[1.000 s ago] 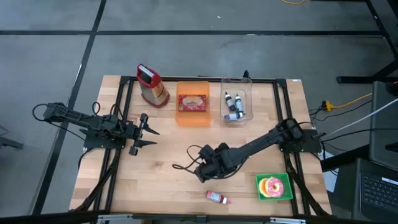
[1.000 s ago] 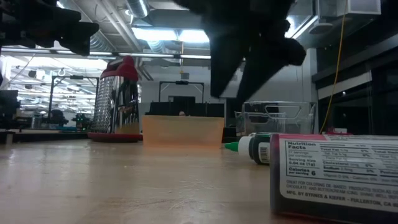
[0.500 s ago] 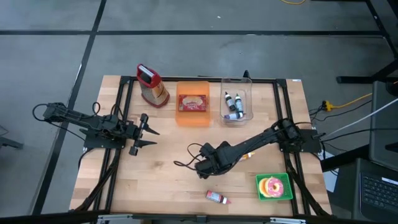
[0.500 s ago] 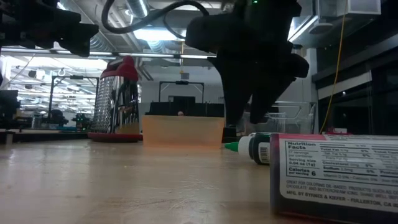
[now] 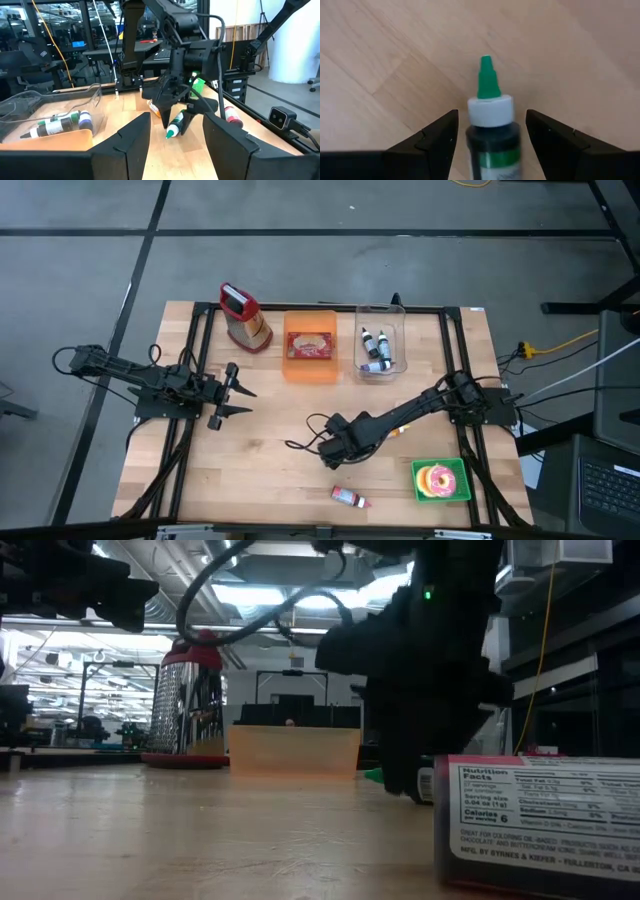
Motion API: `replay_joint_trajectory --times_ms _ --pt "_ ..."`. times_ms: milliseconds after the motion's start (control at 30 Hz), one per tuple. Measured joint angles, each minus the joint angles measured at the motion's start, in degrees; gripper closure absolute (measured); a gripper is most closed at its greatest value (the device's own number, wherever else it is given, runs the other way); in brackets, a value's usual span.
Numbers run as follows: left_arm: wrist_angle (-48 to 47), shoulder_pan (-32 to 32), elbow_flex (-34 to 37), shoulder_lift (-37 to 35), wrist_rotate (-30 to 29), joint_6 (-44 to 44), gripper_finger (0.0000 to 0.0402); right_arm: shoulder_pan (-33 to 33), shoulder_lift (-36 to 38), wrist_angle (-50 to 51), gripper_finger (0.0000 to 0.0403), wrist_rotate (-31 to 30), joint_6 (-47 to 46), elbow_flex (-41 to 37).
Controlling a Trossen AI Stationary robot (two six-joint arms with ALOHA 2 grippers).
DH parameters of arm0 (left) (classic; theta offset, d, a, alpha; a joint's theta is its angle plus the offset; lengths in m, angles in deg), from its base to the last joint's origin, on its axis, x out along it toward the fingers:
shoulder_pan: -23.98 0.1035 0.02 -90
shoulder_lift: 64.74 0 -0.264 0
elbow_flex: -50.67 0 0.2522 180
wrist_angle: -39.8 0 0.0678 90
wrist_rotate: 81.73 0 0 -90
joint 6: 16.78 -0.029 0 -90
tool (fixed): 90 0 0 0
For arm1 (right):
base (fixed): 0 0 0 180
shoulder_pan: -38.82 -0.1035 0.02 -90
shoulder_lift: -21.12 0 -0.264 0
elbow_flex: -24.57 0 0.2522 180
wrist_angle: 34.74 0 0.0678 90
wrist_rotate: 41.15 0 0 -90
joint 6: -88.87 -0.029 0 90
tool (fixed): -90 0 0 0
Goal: Pick & Place Food Item
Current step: Put the green food coloring into the transparent bin
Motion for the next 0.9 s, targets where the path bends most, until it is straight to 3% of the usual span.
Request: replay_joint_trajectory --times_ms 167,367,600,900 --pt "0.0 -0.01 0.0 0.0 0.0 0.0 0.0224 0.0 0.21 -4.76 0.0182 -0.01 -1.41 -2.97" --pt "0.0 0.0 0.0 0.0 0.0 -0.02 0.0224 0.07 0.37 -5.3 0.0265 -1.32 -2.95 -3.16" --pt "0.02 0.0 0.0 0.0 0.0 -0.02 0.0224 0.72 0.56 -6.78 0.0265 -2.5 -3.51 -3.24" --pt "0.02 0.0 0.0 -0.02 0.0 -0.45 0.0224 1.75 7.19 -6.74 0.0265 -12.43 -2.49 -3.33"
